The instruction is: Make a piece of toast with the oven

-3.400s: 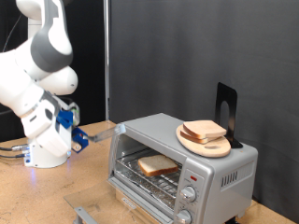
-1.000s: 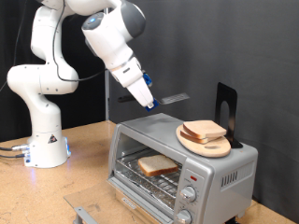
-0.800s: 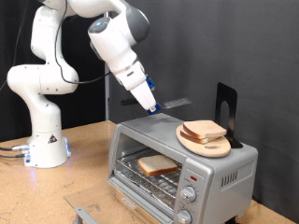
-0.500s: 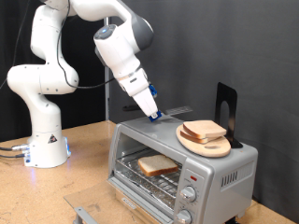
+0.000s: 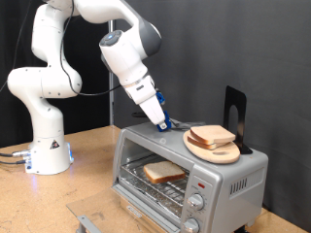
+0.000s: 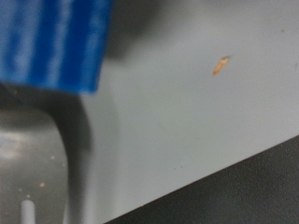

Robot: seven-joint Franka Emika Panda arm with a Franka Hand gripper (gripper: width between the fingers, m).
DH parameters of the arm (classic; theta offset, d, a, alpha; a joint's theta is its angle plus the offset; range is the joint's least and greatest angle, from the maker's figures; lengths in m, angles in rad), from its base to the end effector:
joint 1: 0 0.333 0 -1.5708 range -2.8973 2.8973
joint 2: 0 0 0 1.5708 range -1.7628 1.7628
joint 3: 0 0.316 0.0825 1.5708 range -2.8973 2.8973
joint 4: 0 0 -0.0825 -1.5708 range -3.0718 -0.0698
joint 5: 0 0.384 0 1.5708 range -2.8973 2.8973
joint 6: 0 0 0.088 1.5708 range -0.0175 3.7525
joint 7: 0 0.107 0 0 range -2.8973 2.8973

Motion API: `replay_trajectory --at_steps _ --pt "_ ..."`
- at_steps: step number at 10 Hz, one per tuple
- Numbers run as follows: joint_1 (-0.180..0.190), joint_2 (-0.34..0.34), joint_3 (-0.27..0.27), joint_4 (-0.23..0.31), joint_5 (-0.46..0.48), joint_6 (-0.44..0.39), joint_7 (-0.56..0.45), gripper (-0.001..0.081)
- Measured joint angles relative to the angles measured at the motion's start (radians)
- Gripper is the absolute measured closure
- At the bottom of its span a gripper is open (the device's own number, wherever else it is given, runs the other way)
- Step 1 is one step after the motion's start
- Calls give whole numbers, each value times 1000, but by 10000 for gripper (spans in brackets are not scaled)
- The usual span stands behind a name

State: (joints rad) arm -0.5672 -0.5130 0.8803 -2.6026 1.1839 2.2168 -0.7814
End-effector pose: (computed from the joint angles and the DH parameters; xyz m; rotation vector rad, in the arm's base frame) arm 0.3926 0.1465 0.3684 -2.5920 -0.3906 -0.3260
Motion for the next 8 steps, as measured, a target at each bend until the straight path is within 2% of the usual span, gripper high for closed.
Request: replay_trajectory --at_steps 1,3,5,6,8 --pt "0 0 -2 0 4 -2 -3 8" --pt "0 -2 -3 -2 5 10 -12 0" --pt "9 -11 21 -22 69 158 -151 -2" --pt "19 -19 24 -33 112 201 -211 -2" --pt "25 -37 21 -41 153 217 -261 -2"
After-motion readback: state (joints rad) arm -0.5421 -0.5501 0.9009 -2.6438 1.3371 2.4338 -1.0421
